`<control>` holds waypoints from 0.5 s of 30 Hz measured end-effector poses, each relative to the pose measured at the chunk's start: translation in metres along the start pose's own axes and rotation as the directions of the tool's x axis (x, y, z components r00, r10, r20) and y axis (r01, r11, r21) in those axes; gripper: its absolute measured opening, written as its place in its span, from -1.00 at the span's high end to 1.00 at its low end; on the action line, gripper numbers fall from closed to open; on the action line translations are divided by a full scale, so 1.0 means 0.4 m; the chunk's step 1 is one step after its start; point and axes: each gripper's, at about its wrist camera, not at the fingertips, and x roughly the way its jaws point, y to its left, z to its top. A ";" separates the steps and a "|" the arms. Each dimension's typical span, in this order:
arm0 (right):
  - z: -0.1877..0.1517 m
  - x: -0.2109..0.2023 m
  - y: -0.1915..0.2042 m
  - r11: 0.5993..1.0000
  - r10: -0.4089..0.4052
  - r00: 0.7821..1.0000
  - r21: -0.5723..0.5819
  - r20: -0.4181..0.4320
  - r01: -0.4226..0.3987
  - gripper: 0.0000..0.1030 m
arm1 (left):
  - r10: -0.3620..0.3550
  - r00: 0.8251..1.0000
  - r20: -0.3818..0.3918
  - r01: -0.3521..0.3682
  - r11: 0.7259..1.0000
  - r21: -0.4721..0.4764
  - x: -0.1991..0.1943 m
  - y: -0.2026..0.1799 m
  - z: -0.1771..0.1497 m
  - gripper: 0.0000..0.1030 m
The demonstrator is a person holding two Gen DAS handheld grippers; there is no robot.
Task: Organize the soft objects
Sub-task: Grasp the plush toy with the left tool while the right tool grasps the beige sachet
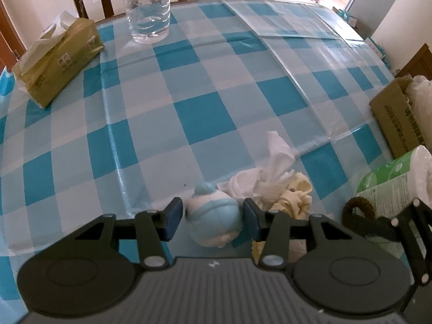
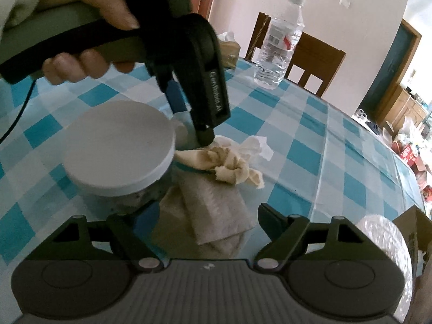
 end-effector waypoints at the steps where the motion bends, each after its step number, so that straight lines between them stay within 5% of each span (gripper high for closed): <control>1: 0.004 0.006 -0.004 1.000 0.002 1.000 0.001 0.000 -0.002 -0.62 | -0.001 1.000 0.001 0.001 1.000 0.001 0.000 0.000 0.000 0.07; 9: 0.021 0.061 -0.027 0.998 0.036 0.999 0.043 -0.033 -0.035 -0.54 | -0.013 1.000 0.006 0.013 1.000 -0.001 0.002 0.001 0.002 0.07; 15: 0.022 0.073 -0.038 0.991 0.101 0.994 0.092 -0.051 -0.096 -0.21 | -0.020 1.000 0.004 0.020 1.000 0.007 0.003 -0.003 -0.001 0.07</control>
